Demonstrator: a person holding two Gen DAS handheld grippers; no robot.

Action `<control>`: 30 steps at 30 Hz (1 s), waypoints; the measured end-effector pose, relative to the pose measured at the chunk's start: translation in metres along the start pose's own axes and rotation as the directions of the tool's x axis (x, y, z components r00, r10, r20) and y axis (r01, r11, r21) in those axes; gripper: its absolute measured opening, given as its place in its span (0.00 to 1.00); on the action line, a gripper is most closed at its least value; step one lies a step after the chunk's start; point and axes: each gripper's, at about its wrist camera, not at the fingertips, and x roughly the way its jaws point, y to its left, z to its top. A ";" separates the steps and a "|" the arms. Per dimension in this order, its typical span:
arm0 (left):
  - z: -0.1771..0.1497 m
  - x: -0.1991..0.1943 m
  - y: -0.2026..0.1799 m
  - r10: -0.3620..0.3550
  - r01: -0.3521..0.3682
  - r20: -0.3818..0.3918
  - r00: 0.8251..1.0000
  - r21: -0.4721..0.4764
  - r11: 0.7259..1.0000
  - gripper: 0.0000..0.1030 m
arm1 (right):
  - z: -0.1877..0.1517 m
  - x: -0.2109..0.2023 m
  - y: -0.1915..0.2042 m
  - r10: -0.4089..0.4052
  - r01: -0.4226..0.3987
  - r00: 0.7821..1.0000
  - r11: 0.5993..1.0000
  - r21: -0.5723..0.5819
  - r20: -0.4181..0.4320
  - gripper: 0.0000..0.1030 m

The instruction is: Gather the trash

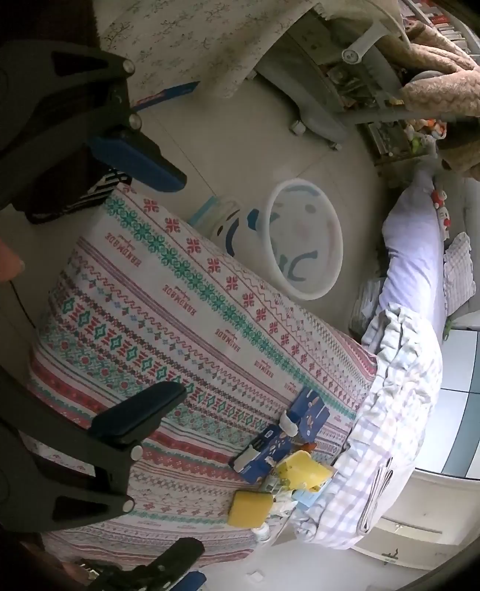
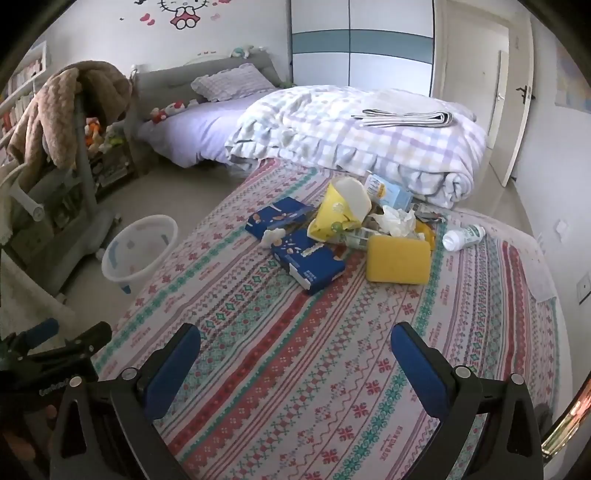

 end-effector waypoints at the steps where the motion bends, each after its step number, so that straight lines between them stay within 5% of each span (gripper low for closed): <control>1: -0.001 0.000 0.000 0.002 -0.002 0.002 1.000 0.000 1.000 0.99 | 0.000 0.000 0.000 0.001 -0.001 1.000 1.000 -0.001 -0.001 1.00; 30: -0.003 0.000 -0.004 0.005 -0.005 0.011 1.000 0.008 1.000 0.99 | 0.000 0.000 -0.001 0.000 0.000 1.000 1.000 -0.001 -0.002 1.00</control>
